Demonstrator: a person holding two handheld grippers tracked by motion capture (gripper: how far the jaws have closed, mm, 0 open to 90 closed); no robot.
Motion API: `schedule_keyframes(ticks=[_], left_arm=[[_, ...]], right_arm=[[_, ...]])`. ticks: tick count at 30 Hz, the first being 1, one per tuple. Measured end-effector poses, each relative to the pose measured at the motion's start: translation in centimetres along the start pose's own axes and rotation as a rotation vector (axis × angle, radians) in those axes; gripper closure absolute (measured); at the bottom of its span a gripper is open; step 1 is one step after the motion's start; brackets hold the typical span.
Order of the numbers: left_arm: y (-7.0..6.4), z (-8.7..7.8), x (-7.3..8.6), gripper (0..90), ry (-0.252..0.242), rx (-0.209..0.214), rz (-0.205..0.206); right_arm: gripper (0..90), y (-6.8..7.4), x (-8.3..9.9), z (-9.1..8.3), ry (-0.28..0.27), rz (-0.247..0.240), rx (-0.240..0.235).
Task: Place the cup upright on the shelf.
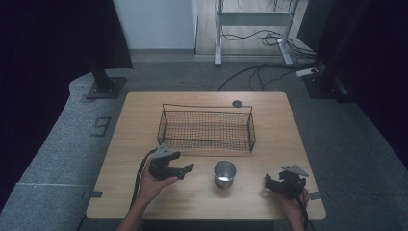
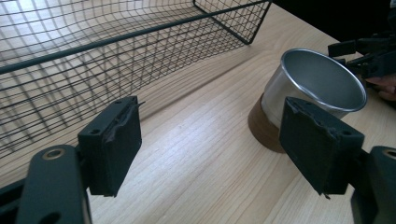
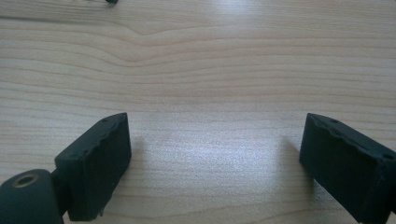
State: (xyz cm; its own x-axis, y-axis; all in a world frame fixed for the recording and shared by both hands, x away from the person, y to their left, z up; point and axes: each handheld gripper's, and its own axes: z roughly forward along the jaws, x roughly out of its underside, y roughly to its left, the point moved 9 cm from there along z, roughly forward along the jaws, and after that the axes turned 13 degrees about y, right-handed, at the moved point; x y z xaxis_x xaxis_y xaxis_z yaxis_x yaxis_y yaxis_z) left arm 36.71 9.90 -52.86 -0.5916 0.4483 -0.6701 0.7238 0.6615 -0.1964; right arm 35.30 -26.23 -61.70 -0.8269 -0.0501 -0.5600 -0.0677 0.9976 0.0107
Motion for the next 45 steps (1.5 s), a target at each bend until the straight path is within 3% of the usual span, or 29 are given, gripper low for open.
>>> schedule_keyframes(ticks=[26,32,45], left_arm=[[-3.7,3.1,-2.1,12.5,0.039,0.037,0.068],[-4.8,3.5,-2.3,12.5,0.041,0.072,0.082],[-6.6,4.6,-2.7,11.9,0.059,0.099,0.105]], right_arm=[[8.8,0.0,0.0,0.0,0.000,0.000,0.001],[8.8,0.0,0.0,0.0,0.000,0.000,0.001],[8.8,0.0,0.0,0.0,-0.001,0.001,0.002]])
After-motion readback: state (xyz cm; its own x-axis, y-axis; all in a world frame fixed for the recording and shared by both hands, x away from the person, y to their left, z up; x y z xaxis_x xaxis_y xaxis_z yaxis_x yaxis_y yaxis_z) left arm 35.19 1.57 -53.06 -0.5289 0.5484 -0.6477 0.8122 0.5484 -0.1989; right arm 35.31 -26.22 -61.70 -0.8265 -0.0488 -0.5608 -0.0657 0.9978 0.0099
